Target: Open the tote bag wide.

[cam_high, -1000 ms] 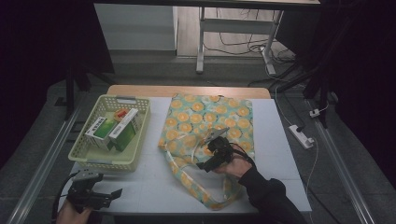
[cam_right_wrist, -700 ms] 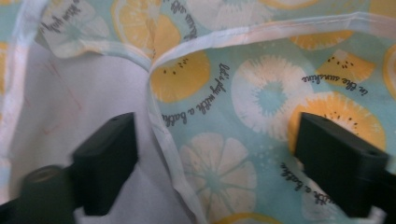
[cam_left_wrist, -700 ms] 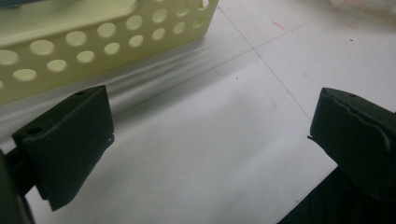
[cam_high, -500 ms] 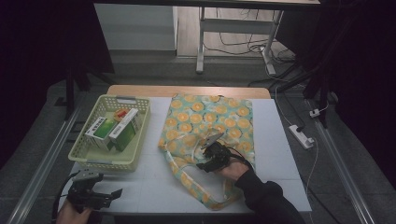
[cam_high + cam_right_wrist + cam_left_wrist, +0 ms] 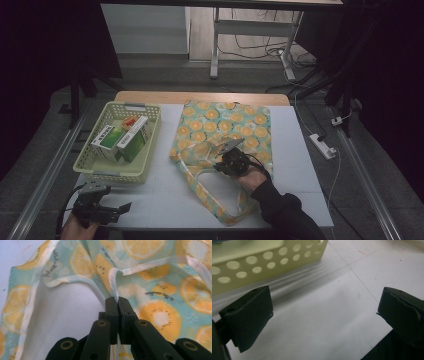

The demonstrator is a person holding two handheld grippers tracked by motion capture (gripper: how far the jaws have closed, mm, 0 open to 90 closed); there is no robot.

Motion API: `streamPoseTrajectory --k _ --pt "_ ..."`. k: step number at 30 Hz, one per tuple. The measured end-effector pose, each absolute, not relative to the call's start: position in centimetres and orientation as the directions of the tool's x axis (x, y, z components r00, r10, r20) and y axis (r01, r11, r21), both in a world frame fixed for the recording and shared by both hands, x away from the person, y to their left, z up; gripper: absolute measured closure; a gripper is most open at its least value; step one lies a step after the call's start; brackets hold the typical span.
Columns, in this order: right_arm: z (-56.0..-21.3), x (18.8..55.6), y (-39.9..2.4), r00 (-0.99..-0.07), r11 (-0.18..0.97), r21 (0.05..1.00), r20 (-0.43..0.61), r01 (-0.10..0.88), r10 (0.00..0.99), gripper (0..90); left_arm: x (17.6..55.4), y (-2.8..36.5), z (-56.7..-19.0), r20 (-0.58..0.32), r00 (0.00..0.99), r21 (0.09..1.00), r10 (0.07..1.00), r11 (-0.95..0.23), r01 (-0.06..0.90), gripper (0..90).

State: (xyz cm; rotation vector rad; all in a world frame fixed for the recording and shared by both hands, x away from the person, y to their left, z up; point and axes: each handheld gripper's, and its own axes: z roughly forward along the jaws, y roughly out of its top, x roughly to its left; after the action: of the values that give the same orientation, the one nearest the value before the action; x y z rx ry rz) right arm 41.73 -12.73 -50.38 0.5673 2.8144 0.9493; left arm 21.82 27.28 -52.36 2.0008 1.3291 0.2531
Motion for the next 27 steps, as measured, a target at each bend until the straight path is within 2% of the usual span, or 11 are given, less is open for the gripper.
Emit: streamPoseTrajectory --k 4,8,12,19,27 --pt "-50.1 42.2 -13.1 -0.912 0.699 0.623 0.061 0.352 0.405 86.0 21.8 27.3 -52.4 -0.213 0.452 0.65 0.867 -0.219 0.727 0.1" --pt "-49.9 42.6 -13.3 -0.903 0.685 0.623 0.085 0.378 0.421 76.5 21.8 27.2 -52.4 -0.212 0.451 0.65 0.867 -0.219 0.728 0.1" --pt "-50.0 42.7 -13.2 -0.902 0.686 0.622 0.082 0.378 0.423 72.9 21.8 27.2 -52.4 -0.211 0.451 0.649 0.867 -0.22 0.728 0.2" --pt "-50.0 43.1 -12.3 -0.899 0.676 0.634 0.072 0.376 0.433 74.1 21.9 27.2 -52.4 -0.21 0.451 0.647 0.867 -0.223 0.73 0.3" --pt "-51.4 42.8 -12.3 -0.915 0.739 0.572 0.053 0.357 0.401 63.5 21.9 27.2 -52.4 -0.211 0.452 0.647 0.867 -0.223 0.73 0.5"
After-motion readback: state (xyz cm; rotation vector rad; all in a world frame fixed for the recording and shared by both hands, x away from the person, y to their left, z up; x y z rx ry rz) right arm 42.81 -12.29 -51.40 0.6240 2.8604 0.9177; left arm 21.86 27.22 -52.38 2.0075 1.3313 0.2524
